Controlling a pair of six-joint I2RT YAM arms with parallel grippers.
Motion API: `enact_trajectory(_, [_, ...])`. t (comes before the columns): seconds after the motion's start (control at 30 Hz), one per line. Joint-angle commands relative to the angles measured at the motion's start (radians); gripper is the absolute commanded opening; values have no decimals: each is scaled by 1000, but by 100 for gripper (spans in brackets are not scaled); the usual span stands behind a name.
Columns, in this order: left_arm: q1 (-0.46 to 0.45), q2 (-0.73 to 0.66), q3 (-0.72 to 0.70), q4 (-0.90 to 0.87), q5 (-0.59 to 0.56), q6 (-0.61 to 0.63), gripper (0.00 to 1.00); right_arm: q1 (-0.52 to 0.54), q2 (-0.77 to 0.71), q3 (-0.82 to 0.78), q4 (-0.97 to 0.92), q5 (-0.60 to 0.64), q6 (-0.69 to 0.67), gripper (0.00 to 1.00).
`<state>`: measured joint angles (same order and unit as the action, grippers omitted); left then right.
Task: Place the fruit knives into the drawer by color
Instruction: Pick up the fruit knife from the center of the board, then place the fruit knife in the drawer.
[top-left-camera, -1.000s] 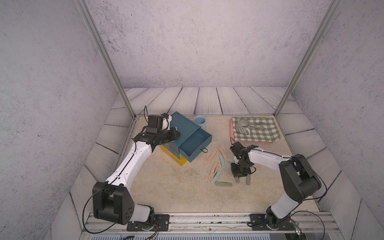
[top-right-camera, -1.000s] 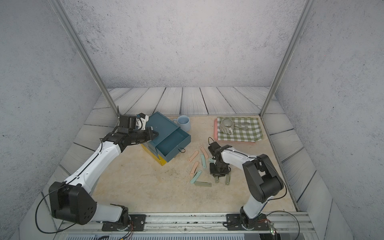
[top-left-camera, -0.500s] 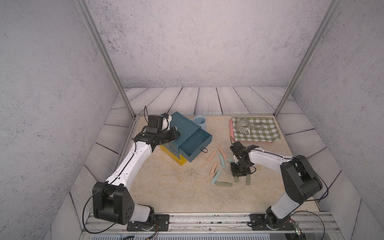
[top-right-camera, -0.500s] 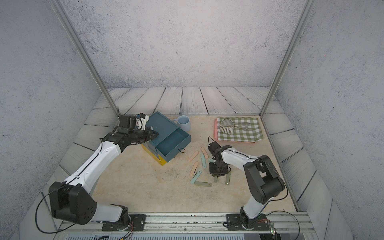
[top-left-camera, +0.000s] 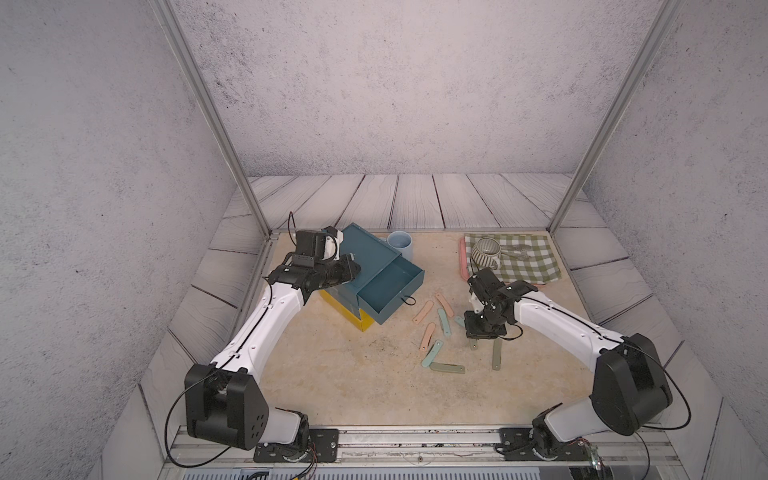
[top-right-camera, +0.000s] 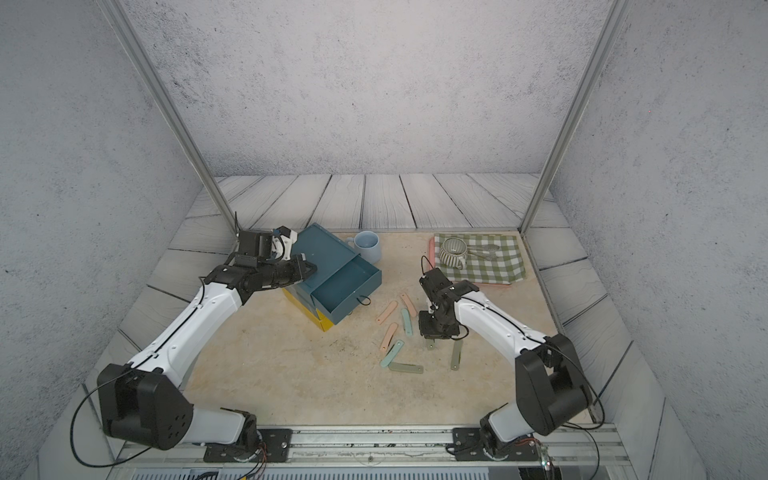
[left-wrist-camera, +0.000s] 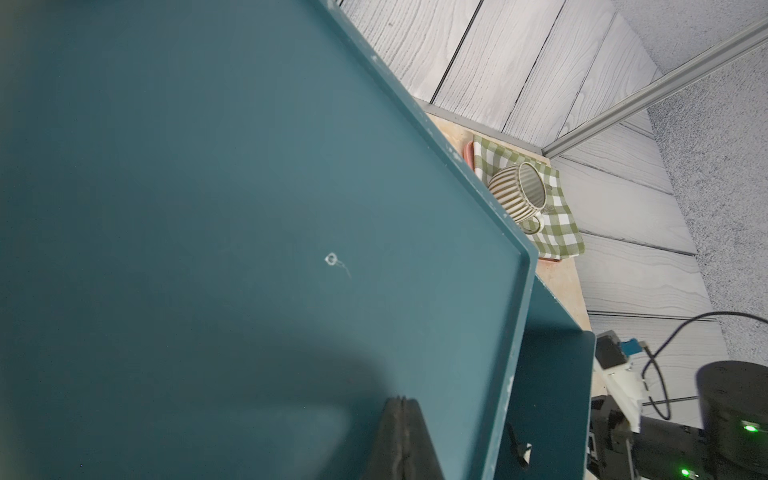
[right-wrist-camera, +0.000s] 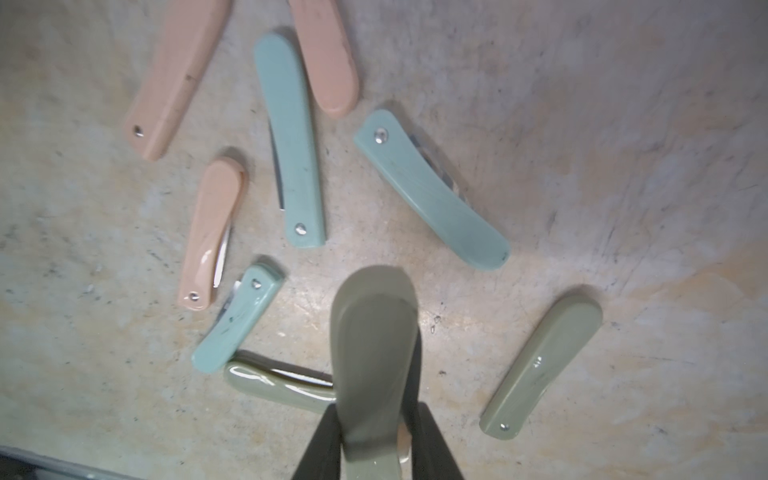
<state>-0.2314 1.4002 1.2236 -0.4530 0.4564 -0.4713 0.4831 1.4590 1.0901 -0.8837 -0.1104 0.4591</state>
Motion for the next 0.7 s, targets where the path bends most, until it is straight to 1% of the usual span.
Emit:
enact_trajectory(0.0, [3,3,-27,-96,-27,10,0,5,-64,74,-74,-41,-19,18])
enact_trajectory(0.17, [3,9,-29,-91,-27,9,0,12,-110,190,-95,-127,-24,19])
enact_trajectory(0.3, [3,11,-33,-86,-24,6,0,44,-104,289,-90,-180,-11,19])
enact_trajectory(0.5, [3,12,-36,-83,-27,4,0,98,-47,393,3,-256,22,19])
enact_trajectory(0.67, [3,13,-39,-83,-25,6,0,138,36,482,71,-283,54,19])
